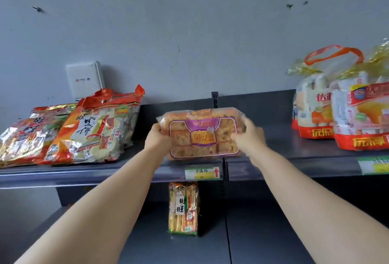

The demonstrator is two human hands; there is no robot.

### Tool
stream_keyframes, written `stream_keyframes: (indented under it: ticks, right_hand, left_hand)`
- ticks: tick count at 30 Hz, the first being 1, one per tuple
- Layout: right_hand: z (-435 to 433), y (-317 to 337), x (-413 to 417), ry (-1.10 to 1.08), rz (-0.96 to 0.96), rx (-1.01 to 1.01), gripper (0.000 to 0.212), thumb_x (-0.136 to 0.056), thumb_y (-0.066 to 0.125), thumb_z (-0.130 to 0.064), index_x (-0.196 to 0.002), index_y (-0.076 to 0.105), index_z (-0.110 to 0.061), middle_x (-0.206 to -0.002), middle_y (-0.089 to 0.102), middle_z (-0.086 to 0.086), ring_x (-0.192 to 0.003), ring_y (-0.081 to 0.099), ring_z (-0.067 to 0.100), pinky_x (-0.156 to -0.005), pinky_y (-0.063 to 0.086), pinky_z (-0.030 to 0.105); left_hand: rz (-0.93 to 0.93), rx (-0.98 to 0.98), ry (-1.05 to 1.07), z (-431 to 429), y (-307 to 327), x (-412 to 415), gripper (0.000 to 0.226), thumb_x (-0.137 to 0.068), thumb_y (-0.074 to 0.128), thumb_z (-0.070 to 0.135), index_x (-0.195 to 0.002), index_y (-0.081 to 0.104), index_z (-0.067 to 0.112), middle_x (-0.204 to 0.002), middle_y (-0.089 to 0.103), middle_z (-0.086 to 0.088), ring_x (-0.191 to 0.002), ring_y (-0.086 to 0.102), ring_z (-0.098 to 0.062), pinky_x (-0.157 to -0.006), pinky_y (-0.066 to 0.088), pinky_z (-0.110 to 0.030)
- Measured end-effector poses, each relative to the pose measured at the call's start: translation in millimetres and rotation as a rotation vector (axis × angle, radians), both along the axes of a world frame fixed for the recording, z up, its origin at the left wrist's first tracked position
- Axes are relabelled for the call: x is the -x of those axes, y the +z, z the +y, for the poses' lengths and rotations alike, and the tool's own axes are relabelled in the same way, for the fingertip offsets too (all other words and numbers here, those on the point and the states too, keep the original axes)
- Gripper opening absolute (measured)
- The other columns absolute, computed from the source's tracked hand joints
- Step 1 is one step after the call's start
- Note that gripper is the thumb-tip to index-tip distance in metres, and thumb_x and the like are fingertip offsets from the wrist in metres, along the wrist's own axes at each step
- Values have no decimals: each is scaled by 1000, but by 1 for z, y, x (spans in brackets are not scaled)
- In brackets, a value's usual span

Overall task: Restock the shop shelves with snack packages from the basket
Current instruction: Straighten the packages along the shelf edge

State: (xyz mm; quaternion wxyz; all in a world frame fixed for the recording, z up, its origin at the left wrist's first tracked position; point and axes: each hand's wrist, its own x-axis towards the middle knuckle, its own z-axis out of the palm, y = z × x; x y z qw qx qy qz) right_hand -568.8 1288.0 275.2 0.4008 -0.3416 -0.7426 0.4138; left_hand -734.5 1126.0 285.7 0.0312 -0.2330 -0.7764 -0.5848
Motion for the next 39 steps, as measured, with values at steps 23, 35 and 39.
stream_keyframes:
  ticks: [23, 35, 39]
  right_hand:
    - [71, -12, 155, 110, -379, -47, 83, -82, 58, -11, -152, 18, -28, -157, 18, 9, -144, 23, 29, -111, 37, 44]
    - [7, -9, -10, 30, -687, -535, 54, -100, 47, -35, -150, 32, -21, -156, 28, 4, -144, 25, 25, -109, 34, 44]
    - [-13, -34, -93, -3, -654, -644, 54, -100, 48, -31, -151, 31, -21, -158, 26, 4, -148, 18, 24, -110, 30, 44]
  left_hand:
    - [146, 349, 108, 110, 1, 147, 78, -91, 54, 18, -155, 9, 14, -162, 13, -8, -148, 12, -32, -117, 22, -48]
    - [496, 528, -149, 76, -2, -24, 64, -83, 40, -5, -139, 54, 25, -150, 41, -5, -142, 23, -33, -109, 35, -53]
    - [482, 489, -202, 62, -33, -109, 61, -86, 44, -1, -140, 52, 24, -154, 37, -2, -143, 21, -31, -110, 35, -48]
